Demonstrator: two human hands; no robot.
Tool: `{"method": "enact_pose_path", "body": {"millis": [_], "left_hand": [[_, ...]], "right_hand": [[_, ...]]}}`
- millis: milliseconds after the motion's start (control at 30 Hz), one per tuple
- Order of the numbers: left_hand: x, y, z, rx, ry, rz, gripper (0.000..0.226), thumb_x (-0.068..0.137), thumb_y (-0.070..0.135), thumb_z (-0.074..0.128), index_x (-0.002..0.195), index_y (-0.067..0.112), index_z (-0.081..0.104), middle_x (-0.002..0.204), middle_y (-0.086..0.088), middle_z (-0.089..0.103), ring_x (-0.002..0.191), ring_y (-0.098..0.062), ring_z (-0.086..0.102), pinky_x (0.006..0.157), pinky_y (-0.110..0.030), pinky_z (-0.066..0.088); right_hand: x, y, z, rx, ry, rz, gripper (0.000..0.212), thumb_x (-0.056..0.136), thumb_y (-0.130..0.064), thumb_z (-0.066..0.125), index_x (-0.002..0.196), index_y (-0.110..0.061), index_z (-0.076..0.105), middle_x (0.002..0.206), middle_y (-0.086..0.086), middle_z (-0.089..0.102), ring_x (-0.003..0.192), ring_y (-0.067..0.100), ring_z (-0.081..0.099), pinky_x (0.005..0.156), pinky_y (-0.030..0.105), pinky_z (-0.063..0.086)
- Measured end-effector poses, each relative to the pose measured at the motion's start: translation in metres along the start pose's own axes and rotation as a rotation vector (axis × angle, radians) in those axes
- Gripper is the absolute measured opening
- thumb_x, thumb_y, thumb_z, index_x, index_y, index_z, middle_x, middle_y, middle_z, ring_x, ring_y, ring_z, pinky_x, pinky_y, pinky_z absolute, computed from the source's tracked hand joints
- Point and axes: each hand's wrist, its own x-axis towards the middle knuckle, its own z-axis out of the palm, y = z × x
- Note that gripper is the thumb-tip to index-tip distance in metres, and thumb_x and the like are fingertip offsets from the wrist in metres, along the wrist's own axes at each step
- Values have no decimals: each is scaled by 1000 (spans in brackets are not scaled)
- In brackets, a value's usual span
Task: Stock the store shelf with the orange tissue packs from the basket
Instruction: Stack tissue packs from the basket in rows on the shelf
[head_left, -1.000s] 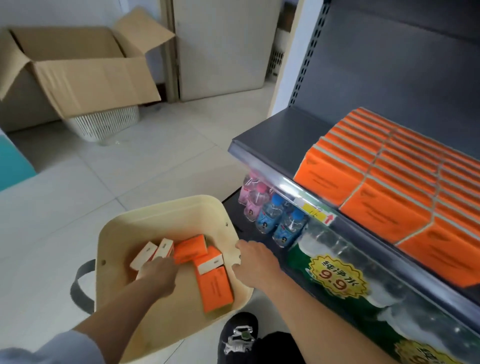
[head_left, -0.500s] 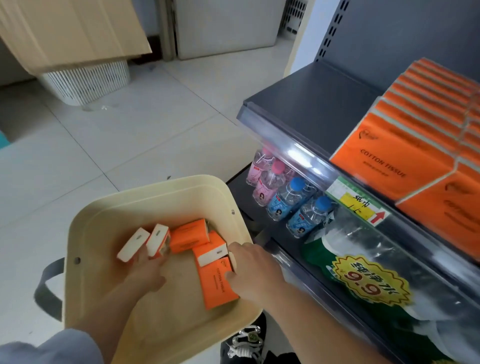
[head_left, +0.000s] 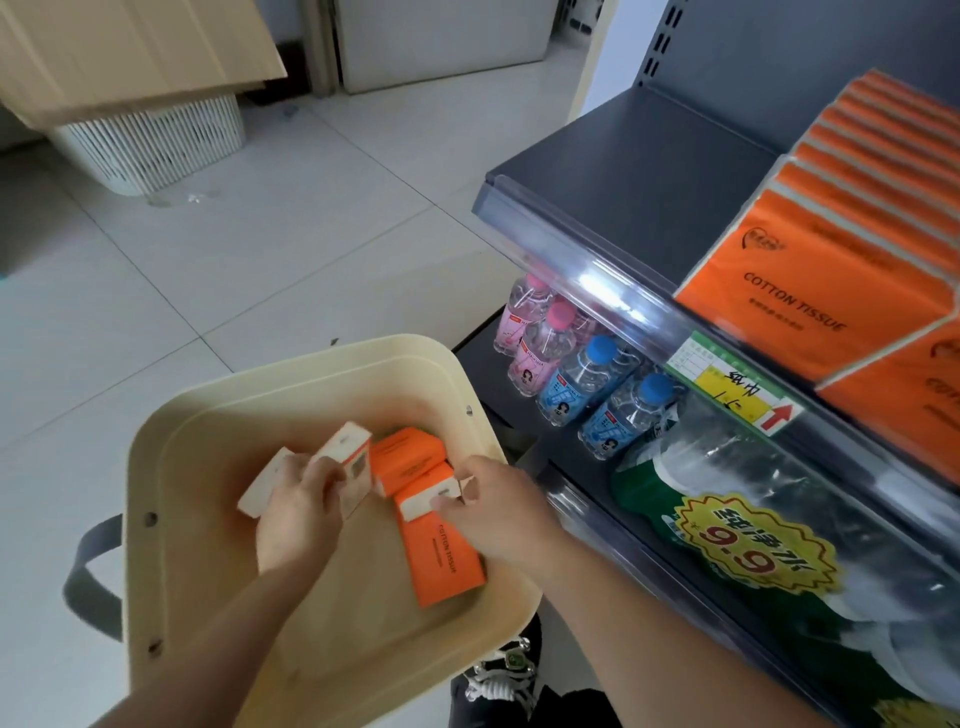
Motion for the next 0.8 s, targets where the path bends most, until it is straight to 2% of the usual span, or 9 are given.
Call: {"method": "enact_pose_path", "body": {"millis": [133, 233, 300, 400, 467, 533, 633, 700, 800], "left_hand": [[-25, 32, -24, -127, 103, 324, 25, 81, 26, 54, 102, 14, 46, 94, -9, 58, 84, -26, 55, 66, -34, 43], [-43, 59, -36, -200, 102, 640, 15, 89, 23, 51, 99, 13, 46, 102, -4, 53, 88, -23, 54, 76, -32, 43], [-51, 69, -39, -171, 96, 779, 6, 93, 21, 48, 95, 15, 46, 104, -2, 52, 86, -25, 55, 74, -38, 44], [-49, 63, -38, -80, 37, 860, 15, 87, 20, 58, 96, 16, 47, 104, -5, 58, 92, -25, 57, 77, -39, 46], [-40, 45, -34, 36, -42, 771, 29, 79, 24, 68, 99, 18, 48, 110, -6, 56, 98, -25, 56, 81, -39, 46], [-24, 26, -29, 188, -139, 552, 49, 67, 25, 79, 106, 20, 49, 117, -6, 51, 104, -29, 56, 84, -40, 49], [4, -3, -18, 392, -315, 114, 55, 80, 33, 69, 128, 20, 47, 142, -9, 32, 134, -30, 32, 104, -40, 35], [20, -25, -11, 388, -386, -124, 60, 84, 30, 63, 137, 19, 37, 147, -10, 24, 136, -29, 24, 108, -39, 30], [31, -51, -4, 225, -388, -313, 64, 90, 29, 56, 145, 16, 25, 143, -19, 28, 128, -38, 33, 107, -43, 30]], "right_hand": [[5, -11, -3, 481, -26, 170, 45, 94, -50, 50, 112, -10, 61, 117, 9, 64, 109, 25, 60, 94, 39, 51], [3, -16, -4, 802, -101, 343, 45, 91, -57, 51, 96, -14, 61, 103, 9, 67, 99, 26, 65, 79, 38, 58], [3, -13, -2, 897, -54, 375, 38, 89, -45, 62, 102, -9, 62, 103, 12, 68, 97, 28, 66, 77, 39, 59], [3, -6, -5, 924, 12, 345, 20, 87, -21, 70, 102, -9, 64, 100, 14, 70, 92, 29, 68, 84, 44, 57], [3, -2, -9, 963, 7, 312, 19, 86, -12, 70, 102, -11, 61, 99, 11, 69, 86, 24, 68, 76, 41, 58], [3, -1, -14, 1001, -12, 292, 24, 86, -9, 69, 107, -15, 58, 101, 9, 68, 83, 20, 67, 64, 34, 56], [7, 2, -12, 965, -53, 278, 32, 88, -18, 69, 117, -20, 56, 109, 5, 67, 97, 23, 66, 75, 41, 58], [7, 2, -9, 947, -79, 267, 31, 89, -25, 68, 116, -22, 55, 114, 5, 65, 102, 24, 64, 81, 45, 58], [7, 1, -5, 913, -107, 268, 33, 87, -28, 69, 116, -23, 53, 114, 6, 64, 101, 24, 64, 76, 41, 59]]}}
